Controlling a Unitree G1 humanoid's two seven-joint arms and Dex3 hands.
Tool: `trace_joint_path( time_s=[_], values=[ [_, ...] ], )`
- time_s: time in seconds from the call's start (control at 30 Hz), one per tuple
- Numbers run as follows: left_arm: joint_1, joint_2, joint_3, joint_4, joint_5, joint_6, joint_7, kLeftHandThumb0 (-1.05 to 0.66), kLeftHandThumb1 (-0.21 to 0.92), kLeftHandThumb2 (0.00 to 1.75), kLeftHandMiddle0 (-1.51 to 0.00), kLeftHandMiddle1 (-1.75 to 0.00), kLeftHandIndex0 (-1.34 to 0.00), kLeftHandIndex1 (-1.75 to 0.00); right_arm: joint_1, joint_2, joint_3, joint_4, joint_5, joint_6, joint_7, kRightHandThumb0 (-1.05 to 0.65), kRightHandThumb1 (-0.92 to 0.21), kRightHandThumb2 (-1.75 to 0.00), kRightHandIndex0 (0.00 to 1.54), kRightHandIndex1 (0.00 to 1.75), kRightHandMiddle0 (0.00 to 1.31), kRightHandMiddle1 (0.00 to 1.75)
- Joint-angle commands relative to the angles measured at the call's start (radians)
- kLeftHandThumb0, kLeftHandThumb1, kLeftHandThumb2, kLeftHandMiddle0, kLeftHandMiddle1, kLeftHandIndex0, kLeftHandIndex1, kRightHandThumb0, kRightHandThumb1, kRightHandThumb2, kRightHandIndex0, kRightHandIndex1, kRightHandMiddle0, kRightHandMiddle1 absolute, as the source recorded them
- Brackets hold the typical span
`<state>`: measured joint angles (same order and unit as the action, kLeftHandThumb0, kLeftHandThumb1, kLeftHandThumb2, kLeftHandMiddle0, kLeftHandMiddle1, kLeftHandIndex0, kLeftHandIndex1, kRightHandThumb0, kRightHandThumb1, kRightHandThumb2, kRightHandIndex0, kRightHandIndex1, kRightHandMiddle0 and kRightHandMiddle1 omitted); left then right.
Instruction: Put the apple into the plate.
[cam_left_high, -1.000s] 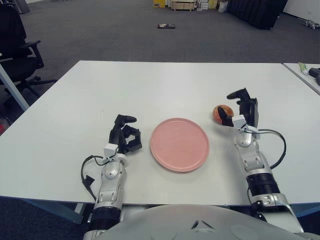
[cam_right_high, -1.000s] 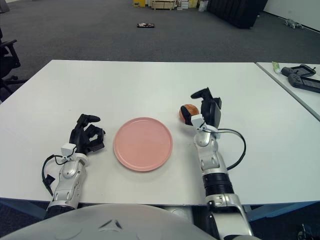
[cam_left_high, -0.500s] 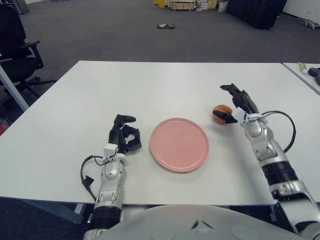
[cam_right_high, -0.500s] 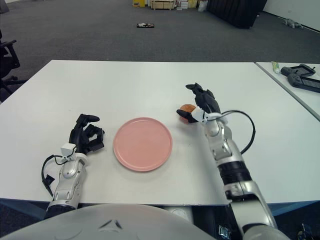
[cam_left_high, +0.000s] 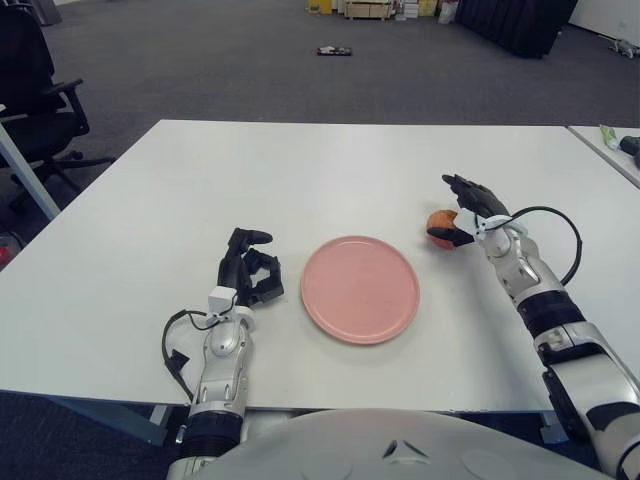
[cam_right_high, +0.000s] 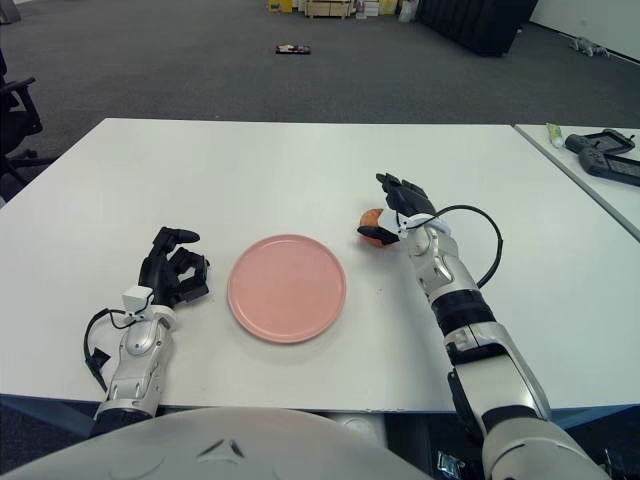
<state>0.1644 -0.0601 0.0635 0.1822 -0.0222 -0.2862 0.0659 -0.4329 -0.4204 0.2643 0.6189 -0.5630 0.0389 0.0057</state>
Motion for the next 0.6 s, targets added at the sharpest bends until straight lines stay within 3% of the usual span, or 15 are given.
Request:
trace_joint_path(
  time_s=[0.0, 0.27, 0.57],
  values=[
    [0.018, -0.001, 0.005, 0.015, -0.007, 0.036, 0.002, -0.01, 0.38, 1.25, -0.56, -1.71, -0.35, -1.75, -0.035, 0.007, 0.018, 0.057, -0.011, 0.014, 0.001, -0.77, -0.44, -0.79, 0.00, 0.00, 0.00, 0.26],
    [0.022, -0.003, 0.005, -0.002, -0.009, 0.053, 0.002, -0.01, 0.38, 1.25, -0.55, -1.72, -0.35, -1.75, -0.059, 0.026, 0.052, 0.152, -0.015, 0.029, -0.003, -0.78, -0.50, -0.78, 0.00, 0.00, 0.00, 0.28],
    [0.026, -0.003, 0.006, -0.012, -0.011, 0.057, 0.000, -0.01, 0.36, 1.28, -0.55, -1.74, -0.37, -1.75, -0.095, 0.075, 0.087, 0.355, -0.008, -0.004, -0.052, -0.76, -0.55, -0.77, 0.01, 0.00, 0.00, 0.35]
  ],
)
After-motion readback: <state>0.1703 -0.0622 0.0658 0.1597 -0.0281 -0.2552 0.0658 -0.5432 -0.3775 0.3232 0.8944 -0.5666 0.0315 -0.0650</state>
